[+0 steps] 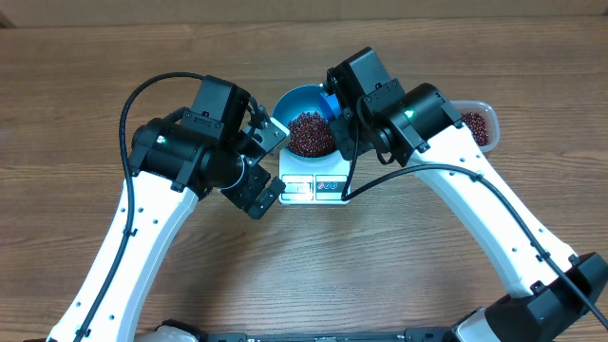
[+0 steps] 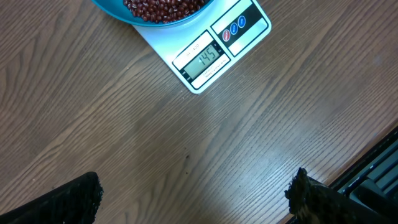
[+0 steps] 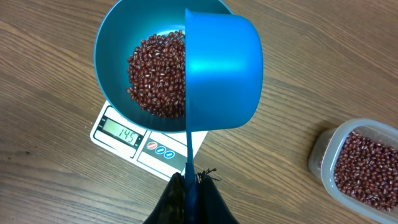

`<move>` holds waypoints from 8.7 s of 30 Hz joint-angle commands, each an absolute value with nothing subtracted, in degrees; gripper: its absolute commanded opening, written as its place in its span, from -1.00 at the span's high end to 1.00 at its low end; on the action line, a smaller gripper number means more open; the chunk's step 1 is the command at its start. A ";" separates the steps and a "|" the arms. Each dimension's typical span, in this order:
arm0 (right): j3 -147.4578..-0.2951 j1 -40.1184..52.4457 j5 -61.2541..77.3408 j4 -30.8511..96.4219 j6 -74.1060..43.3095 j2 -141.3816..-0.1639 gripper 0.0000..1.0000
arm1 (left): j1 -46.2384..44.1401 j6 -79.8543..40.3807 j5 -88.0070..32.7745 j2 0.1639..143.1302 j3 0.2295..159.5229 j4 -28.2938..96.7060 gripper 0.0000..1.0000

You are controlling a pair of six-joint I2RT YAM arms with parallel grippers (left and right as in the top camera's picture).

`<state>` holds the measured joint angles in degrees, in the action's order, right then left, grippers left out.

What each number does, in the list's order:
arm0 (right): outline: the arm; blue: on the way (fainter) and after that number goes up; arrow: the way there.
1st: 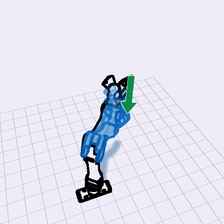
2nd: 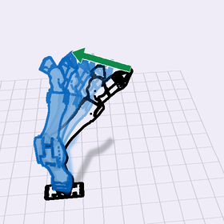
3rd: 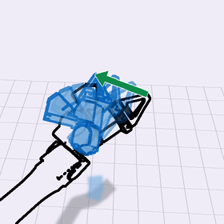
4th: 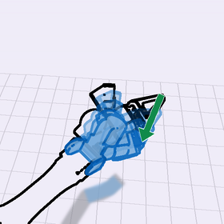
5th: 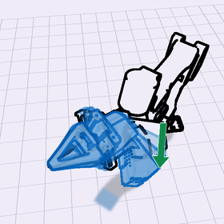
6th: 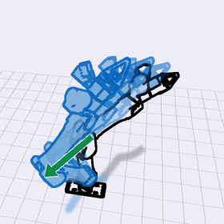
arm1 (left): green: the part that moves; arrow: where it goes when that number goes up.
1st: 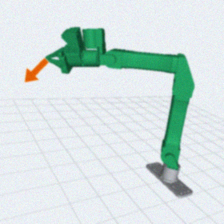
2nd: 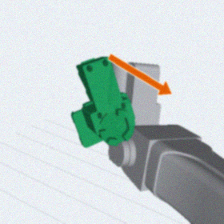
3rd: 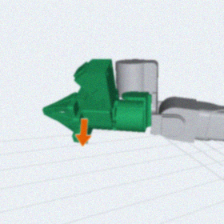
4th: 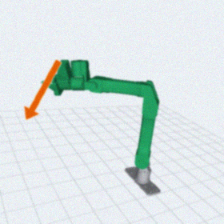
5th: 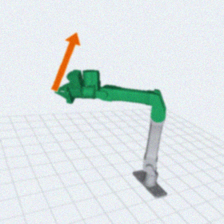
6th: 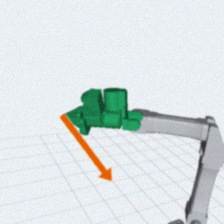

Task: Scoop item into bowl and weigh 150g on scale
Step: 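Tilt the scoop with the right gripper, pouring beans into the bowl, then hold the scoop tilted over the bowl, trickling beans in, right gripper, then raise the scoop with the right gripper and move it back toward the tub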

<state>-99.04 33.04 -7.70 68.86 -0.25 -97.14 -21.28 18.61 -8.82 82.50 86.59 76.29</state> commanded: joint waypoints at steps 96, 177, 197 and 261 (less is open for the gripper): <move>-100.31 32.67 -8.60 65.78 -1.50 -97.32 0.93 | -21.02 19.90 -9.67 81.73 86.39 76.25 -0.99; -100.29 32.71 -11.97 65.36 -1.32 -97.32 0.92 | -21.02 19.90 -9.67 81.73 86.39 76.25 -0.99; -100.29 32.71 -11.99 65.36 -1.30 -97.32 0.92 | -21.02 19.90 -9.67 81.73 86.39 76.25 -0.99; -100.95 -16.64 36.86 69.47 -3.99 -95.94 0.93 | -21.02 19.90 -9.67 81.73 86.39 76.25 -0.99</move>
<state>-99.11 -15.51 37.45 67.92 -7.03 -97.14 -21.28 18.61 -8.80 82.50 86.59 76.31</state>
